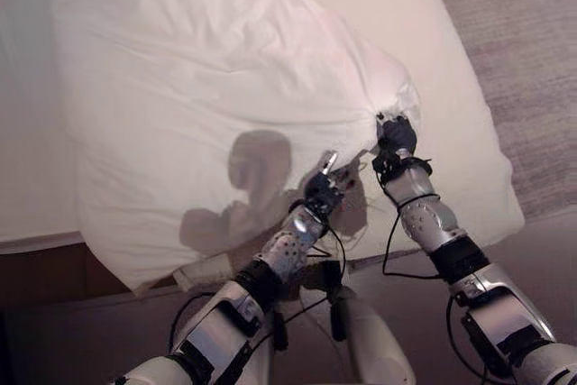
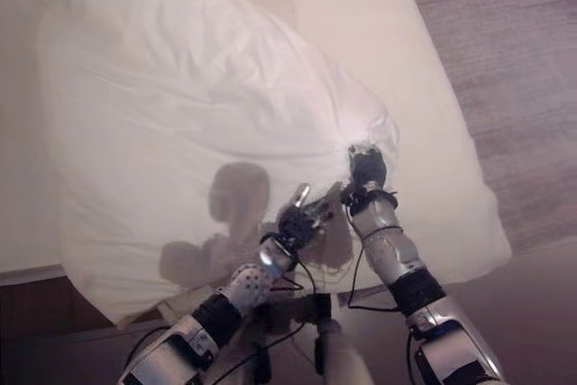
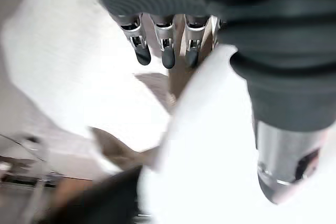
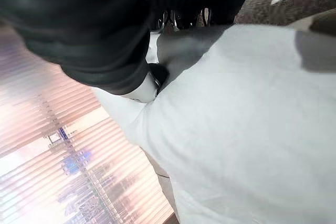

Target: Make the bed

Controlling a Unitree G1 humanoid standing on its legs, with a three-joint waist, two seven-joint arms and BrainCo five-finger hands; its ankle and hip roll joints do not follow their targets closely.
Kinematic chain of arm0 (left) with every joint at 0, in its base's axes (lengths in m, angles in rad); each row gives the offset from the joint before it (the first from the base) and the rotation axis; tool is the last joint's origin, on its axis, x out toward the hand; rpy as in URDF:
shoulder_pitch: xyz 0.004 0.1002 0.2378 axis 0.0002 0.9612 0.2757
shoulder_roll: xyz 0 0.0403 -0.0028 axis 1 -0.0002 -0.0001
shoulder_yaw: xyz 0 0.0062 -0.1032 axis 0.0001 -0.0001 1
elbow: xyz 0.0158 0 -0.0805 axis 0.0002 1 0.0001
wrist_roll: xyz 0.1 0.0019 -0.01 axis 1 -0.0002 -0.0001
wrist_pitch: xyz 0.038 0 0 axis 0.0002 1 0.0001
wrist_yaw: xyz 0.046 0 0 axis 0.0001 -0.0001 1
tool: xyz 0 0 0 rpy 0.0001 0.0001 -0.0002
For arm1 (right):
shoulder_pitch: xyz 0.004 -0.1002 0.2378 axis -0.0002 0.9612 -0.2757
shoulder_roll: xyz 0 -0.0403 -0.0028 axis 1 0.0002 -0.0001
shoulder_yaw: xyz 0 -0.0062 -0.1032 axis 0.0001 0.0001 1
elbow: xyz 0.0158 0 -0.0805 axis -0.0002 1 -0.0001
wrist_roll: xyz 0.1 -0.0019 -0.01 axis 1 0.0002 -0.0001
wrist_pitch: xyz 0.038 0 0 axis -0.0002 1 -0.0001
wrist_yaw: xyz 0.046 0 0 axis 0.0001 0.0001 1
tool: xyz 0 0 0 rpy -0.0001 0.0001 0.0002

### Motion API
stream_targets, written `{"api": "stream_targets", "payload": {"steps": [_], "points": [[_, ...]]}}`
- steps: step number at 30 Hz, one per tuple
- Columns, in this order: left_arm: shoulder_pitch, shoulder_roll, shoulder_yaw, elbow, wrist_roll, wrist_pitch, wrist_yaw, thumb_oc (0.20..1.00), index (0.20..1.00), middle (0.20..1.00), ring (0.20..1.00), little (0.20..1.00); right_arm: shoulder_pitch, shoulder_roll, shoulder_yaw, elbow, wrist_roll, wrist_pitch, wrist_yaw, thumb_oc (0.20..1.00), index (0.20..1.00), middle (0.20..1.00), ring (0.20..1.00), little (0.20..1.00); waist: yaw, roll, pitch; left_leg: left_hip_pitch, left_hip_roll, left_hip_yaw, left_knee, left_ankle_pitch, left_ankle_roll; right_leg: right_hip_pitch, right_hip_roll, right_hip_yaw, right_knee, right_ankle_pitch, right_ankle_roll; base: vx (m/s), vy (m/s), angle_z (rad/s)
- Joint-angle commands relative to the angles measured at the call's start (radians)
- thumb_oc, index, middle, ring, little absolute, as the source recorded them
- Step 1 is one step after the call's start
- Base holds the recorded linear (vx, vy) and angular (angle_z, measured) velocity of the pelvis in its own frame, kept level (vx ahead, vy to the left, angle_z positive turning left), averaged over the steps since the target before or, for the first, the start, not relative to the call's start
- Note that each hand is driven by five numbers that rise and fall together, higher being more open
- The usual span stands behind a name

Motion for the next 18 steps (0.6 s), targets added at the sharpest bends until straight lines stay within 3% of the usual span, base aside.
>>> {"api": "stream_targets", "payload": {"steps": [1,9,18], "points": [[-0.094,-0.056,0.054,0.077,-0.008,-0.080,0.022,1.000,1.000,1.000,1.000,1.000,0.030,0.011,-0.101,-0.120,-0.028,-0.116,0.017,0.200,0.200,0.200,0.200,0.200,-0.005,-0.065,-0.079,0.061,-0.061,0.041,0.000,-0.140,-0.031,-0.015,-0.050,0.026,-0.158,0.126,0.128,0.00,0.000,0.00],[-0.141,-0.053,0.231,0.122,0.034,-0.207,0.111,1.000,1.000,1.000,1.000,1.000,0.137,0.062,-0.160,-0.215,-0.048,-0.172,-0.018,0.200,0.200,0.200,0.200,0.200,-0.011,-0.086,-0.095,0.064,-0.051,0.040,0.000,-0.142,-0.038,-0.015,-0.045,0.008,-0.155,0.120,0.123,0.00,0.000,0.00],[-0.129,-0.065,0.352,0.157,0.043,-0.268,0.176,1.000,1.000,1.000,1.000,1.000,0.181,0.087,-0.182,-0.253,-0.049,-0.201,-0.045,0.200,0.200,0.200,0.200,0.200,0.003,-0.093,-0.105,0.082,-0.045,0.023,0.000,-0.148,-0.044,0.003,-0.047,-0.019,-0.132,0.094,0.117,0.01,-0.014,0.06]]}}
